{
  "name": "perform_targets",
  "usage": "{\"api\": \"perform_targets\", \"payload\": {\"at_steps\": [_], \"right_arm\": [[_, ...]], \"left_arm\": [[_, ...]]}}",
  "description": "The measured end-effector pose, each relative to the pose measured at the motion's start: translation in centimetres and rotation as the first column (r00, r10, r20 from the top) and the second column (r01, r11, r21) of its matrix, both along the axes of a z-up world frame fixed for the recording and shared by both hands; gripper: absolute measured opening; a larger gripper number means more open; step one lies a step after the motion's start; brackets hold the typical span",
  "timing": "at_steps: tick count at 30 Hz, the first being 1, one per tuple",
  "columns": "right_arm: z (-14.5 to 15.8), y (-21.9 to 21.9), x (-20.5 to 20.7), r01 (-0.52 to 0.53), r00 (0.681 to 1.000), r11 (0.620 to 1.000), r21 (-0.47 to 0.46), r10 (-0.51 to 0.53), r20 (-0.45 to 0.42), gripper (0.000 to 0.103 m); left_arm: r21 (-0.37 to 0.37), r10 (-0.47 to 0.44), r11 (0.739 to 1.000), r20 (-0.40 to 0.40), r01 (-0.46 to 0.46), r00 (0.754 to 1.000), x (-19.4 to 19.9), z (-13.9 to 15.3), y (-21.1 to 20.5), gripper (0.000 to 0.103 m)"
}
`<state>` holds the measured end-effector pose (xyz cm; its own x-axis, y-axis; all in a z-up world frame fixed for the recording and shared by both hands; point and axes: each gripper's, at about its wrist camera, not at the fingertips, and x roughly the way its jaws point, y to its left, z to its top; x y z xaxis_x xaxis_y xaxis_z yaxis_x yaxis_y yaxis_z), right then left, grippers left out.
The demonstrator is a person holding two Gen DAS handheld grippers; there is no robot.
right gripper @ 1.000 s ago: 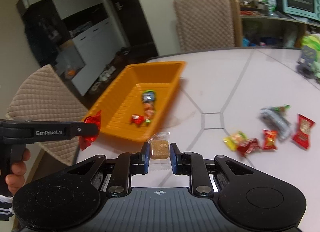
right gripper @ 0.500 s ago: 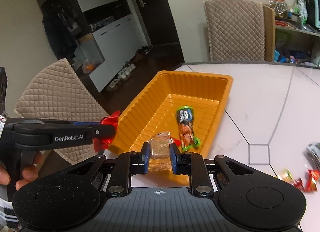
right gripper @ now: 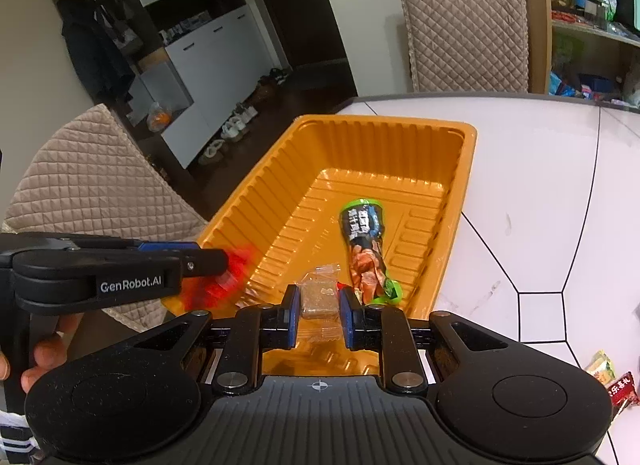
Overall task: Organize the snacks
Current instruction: 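Carry the red packet and cube candy with both tools into the orange tray, then open both tools to drop the red packet and cube candy into the tray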
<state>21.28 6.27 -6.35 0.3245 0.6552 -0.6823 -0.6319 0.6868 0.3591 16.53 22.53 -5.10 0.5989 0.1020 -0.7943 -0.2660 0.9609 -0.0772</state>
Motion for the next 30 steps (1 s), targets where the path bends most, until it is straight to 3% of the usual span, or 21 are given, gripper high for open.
{"api": "perform_targets", "payload": {"at_steps": [27, 29, 30], "right_arm": [[-1.2, 1.2, 0.8, -0.020, 0.999, 1.000, 0.007, 0.020, -0.040, 0.022], [-1.2, 1.4, 1.0, -0.017, 0.999, 1.000, 0.019, 0.018, -0.051, 0.025], [-1.2, 1.4, 1.1, -0.009, 0.998, 1.000, 0.020, 0.010, -0.057, 0.033]], "left_arm": [[-0.039, -0.007, 0.999, -0.018, 0.006, 1.000, 0.0, -0.2, 0.6, 0.023], [-0.038, -0.006, 0.999, -0.021, 0.005, 1.000, 0.0, -0.2, 0.5, 0.023], [-0.037, -0.005, 0.999, -0.021, 0.004, 1.000, -0.1, -0.1, 0.5, 0.023]]}}
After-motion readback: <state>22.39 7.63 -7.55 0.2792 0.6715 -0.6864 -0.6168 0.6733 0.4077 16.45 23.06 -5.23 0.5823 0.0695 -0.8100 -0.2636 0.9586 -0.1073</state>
